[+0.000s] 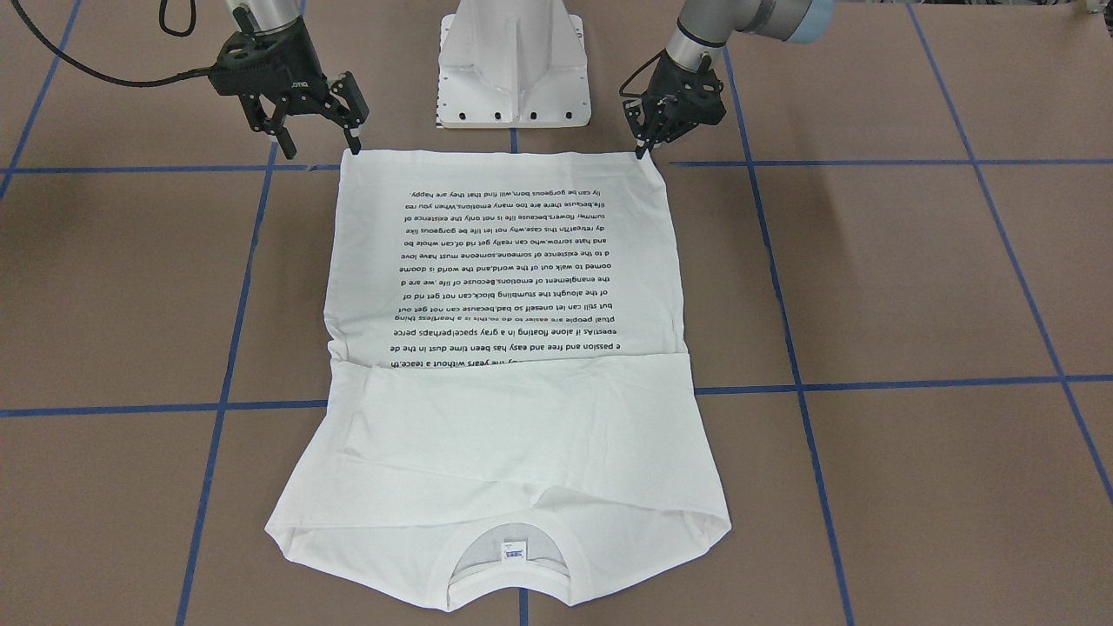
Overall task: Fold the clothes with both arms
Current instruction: 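Grasp the two bottom hem corners with both grippers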
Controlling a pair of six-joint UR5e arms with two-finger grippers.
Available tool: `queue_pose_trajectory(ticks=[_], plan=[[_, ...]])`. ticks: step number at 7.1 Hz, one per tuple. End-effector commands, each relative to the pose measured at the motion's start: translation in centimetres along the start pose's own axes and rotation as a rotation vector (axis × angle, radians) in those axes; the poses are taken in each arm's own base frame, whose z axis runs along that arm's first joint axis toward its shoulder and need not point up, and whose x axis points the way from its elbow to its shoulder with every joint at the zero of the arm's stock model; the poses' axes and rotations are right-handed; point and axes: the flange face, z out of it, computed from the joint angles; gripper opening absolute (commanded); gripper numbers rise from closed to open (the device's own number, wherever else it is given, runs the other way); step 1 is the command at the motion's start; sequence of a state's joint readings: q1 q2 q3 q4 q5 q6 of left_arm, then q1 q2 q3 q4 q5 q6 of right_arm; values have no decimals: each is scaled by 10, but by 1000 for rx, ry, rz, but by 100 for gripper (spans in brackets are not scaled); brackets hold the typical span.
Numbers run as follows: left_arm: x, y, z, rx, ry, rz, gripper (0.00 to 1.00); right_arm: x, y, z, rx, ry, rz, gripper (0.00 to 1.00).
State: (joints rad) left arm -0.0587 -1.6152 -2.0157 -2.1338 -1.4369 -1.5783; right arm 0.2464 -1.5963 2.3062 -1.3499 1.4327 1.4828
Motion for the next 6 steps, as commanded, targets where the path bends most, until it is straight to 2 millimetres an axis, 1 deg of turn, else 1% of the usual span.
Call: queue_pose_trajectory(ticks=[1,2,3,4,5,6], plan=[[8,-3,-17,2,31,0,0,-1,7,1,-8,-1,-5,100],[22,-10,-44,5,86,-8,0,-5,20,4,24,-1,41,100],[32,-11,-57,4,115,-13,0,-5,41,8,54,5,63,98],[39,-12,-66,2,138,-16,0,-2,67,12,85,-2,78,92],[42,-13,-70,3,147,-22,0,1,82,17,108,-7,65,87],[43,-13,-70,3,150,-27,0,9,91,35,125,26,50,80]])
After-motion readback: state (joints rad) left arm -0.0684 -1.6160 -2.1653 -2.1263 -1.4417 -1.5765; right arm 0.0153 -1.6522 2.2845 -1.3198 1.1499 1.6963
